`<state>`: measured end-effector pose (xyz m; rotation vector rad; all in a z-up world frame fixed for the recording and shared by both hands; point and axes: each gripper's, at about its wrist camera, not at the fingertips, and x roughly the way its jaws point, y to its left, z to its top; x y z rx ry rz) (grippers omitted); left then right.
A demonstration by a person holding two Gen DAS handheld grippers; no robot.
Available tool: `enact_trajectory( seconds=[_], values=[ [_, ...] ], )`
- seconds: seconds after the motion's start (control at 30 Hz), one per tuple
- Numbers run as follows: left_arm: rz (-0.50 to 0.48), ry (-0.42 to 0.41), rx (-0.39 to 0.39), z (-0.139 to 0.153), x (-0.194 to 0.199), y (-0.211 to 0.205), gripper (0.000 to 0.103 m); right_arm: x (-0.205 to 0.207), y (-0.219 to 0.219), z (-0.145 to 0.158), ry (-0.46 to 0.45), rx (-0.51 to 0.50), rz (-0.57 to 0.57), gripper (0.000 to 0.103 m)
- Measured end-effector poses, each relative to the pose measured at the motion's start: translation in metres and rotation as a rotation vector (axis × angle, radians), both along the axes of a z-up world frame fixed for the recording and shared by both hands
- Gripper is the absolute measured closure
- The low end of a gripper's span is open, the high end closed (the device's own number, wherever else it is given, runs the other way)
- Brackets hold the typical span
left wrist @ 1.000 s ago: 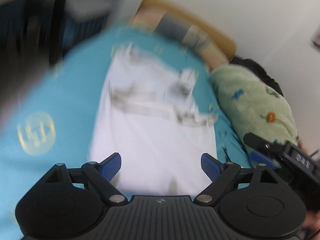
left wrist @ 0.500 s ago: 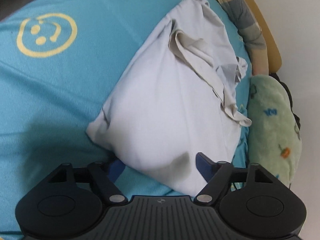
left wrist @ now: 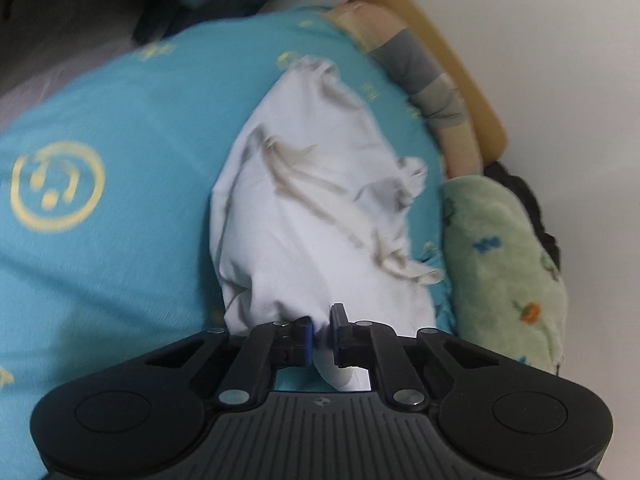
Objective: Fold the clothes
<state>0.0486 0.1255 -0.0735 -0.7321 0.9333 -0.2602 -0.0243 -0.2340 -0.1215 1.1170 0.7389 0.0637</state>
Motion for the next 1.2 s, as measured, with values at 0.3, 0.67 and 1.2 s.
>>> enact_trajectory(
  seconds=[0.3, 0.67, 1.2],
  values=[
    [-0.004, -0.197, -0.097, 0.072, -0.054, 0.02, 0.099, -0.031, 0.005, 0.082, -0.239, -0.069, 0.005, 0.094],
    [0.016, -0.184, -0.245, 0.062, -0.206, 0.032, 0.099, -0.19, 0.014, 0.084, -0.316, -0.197, -0.043, 0.094],
    [0.086, -0.151, 0.112, 0.067, -0.023, -0.023, 0.098, 0.007, 0.023, 0.095, -0.223, -0.334, -0.067, 0.094]
  ],
)
